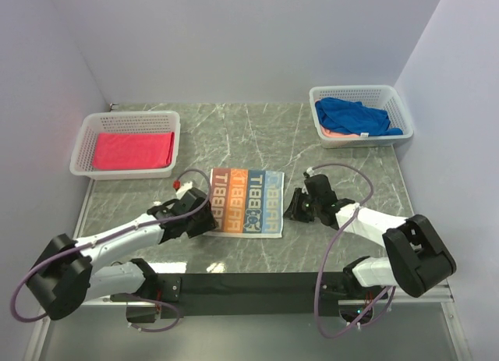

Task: Fold and stack the towels
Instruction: Fold the towel

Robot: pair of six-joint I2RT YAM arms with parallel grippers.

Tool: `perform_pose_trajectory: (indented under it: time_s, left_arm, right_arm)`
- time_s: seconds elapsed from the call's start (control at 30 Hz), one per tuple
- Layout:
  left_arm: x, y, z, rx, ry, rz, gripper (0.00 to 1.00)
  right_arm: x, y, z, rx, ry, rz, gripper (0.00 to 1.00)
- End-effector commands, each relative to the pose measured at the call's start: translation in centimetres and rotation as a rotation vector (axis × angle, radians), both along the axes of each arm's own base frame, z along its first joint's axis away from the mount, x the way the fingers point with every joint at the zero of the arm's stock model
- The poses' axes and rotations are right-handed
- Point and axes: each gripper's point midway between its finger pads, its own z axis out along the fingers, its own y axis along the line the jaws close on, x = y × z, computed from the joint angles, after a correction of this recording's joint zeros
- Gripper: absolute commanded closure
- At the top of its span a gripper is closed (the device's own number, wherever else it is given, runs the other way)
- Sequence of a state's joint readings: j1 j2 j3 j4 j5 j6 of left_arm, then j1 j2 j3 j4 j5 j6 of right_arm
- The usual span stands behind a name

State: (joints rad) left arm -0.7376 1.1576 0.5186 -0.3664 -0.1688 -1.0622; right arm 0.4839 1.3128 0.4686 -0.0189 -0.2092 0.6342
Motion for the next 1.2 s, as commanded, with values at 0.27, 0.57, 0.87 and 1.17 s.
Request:
perform_pose_trajectory:
  time_s: [0.27,0.57,0.87,1.17]
  left_arm:
    - [9.1,-4.0,9.9,-0.112,-0.256,-0.064,0.26]
    - [19.4,-5.1,5.9,-0.103,-0.211,-0.096,0.72]
    - [23.3,-0.9,0.5,-0.088,-0.128,0.027,0.83]
    - [21.8,-1.8,-0.4,-0.256,-0.070,0.108,0.82]
  right_arm:
    - [10.5,3.7,11.4,0.217,-0.367,-0.033,0.65]
    - [17.1,5.2,8.6,0.316,-0.318,-0.164,0.66]
    - [18.4,1.6,1.0,0.289,-0.176,-0.322,0.66]
    - [20.9,-0.4,0.3,0.168,-0.149,-0.359,0.66]
